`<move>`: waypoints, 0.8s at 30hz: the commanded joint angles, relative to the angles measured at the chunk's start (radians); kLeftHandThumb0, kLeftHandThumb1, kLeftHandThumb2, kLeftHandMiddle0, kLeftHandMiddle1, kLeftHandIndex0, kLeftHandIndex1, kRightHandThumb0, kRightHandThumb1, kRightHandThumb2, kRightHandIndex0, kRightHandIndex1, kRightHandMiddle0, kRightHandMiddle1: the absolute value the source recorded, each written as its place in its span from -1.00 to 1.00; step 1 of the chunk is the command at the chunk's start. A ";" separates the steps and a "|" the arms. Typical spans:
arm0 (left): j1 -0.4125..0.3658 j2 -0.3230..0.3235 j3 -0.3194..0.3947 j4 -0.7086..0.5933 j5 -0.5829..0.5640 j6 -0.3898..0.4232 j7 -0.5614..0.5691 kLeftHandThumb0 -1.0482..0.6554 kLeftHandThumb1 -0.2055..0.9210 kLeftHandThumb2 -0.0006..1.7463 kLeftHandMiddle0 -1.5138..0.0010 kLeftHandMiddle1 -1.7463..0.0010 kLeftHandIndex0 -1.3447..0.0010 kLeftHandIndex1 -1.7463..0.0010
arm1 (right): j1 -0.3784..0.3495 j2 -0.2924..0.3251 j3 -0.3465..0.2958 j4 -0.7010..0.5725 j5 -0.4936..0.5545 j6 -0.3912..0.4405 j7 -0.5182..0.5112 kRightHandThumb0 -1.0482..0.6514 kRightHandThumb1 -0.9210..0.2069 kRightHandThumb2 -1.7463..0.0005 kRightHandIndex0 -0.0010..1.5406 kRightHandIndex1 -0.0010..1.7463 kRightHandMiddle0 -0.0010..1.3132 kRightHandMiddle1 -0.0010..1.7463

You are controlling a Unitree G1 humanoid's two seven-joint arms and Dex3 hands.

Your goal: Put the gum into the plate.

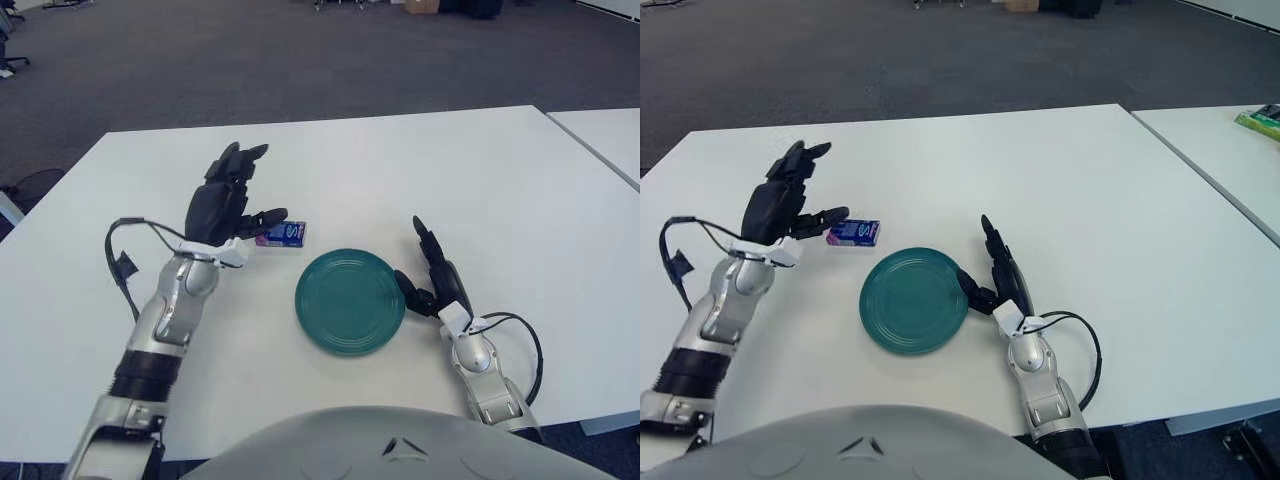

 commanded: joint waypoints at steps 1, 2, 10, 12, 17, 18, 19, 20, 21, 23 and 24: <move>-0.064 0.045 -0.041 0.025 0.040 0.017 -0.069 -1.00 1.00 -0.46 0.74 1.00 1.00 -0.01 | 0.051 0.009 0.006 0.109 0.024 0.061 0.027 -1.00 -1.00 0.15 -0.91 -0.99 -0.97 -0.93; -0.088 0.058 -0.055 0.054 0.048 0.011 -0.084 -1.00 1.00 -0.47 0.75 1.00 1.00 -0.01 | 0.052 0.012 0.004 0.110 0.035 0.060 0.033 -1.00 -1.00 0.16 -0.91 -0.99 -0.97 -0.93; -0.266 0.094 -0.187 0.327 0.107 -0.073 -0.128 -1.00 1.00 -0.50 0.79 1.00 1.00 -0.05 | 0.055 0.016 0.003 0.132 0.051 0.031 0.028 -1.00 -1.00 0.17 -0.90 -0.99 -0.97 -0.91; -0.298 0.095 -0.215 0.389 0.110 -0.097 -0.133 -1.00 1.00 -0.51 0.80 1.00 0.99 -0.07 | 0.056 0.016 0.002 0.135 0.045 0.026 0.023 -1.00 -1.00 0.16 -0.90 -0.99 -0.96 -0.90; -0.370 0.091 -0.281 0.548 0.100 -0.160 -0.174 -1.00 1.00 -0.52 0.81 1.00 0.95 -0.12 | 0.065 0.013 0.002 0.138 0.028 0.022 0.009 -1.00 -1.00 0.15 -0.90 -1.00 -0.96 -0.88; -0.377 0.092 -0.286 0.562 0.097 -0.167 -0.173 -1.00 1.00 -0.53 0.81 1.00 0.95 -0.12 | 0.065 0.012 0.002 0.138 0.027 0.022 0.008 -1.00 -1.00 0.14 -0.91 -1.00 -0.96 -0.88; -0.384 0.093 -0.294 0.573 0.092 -0.175 -0.186 -1.00 1.00 -0.53 0.81 1.00 0.95 -0.12 | 0.067 0.013 0.002 0.136 0.025 0.024 0.006 -1.00 -1.00 0.14 -0.91 -1.00 -0.96 -0.88; -0.391 0.095 -0.303 0.585 0.086 -0.184 -0.208 -1.00 1.00 -0.53 0.81 1.00 0.94 -0.13 | 0.070 0.012 0.003 0.133 0.023 0.027 0.005 -1.00 -1.00 0.14 -0.91 -1.00 -0.96 -0.88; -0.396 0.097 -0.309 0.593 0.080 -0.192 -0.224 -1.00 1.00 -0.54 0.81 1.00 0.94 -0.13 | 0.073 0.012 0.004 0.130 0.021 0.029 0.003 -1.00 -1.00 0.14 -0.91 -1.00 -0.96 -0.88; -0.408 0.094 -0.328 0.613 0.077 -0.204 -0.254 -1.00 1.00 -0.56 0.80 0.99 0.93 -0.15 | 0.076 0.011 0.004 0.127 0.020 0.032 0.002 -1.00 -1.00 0.14 -0.92 -1.00 -0.96 -0.87; -0.412 0.093 -0.335 0.621 0.077 -0.209 -0.262 -1.00 1.00 -0.57 0.79 0.99 0.93 -0.15 | 0.077 0.012 0.005 0.126 0.019 0.033 0.001 -1.00 -1.00 0.13 -0.93 -1.00 -0.97 -0.87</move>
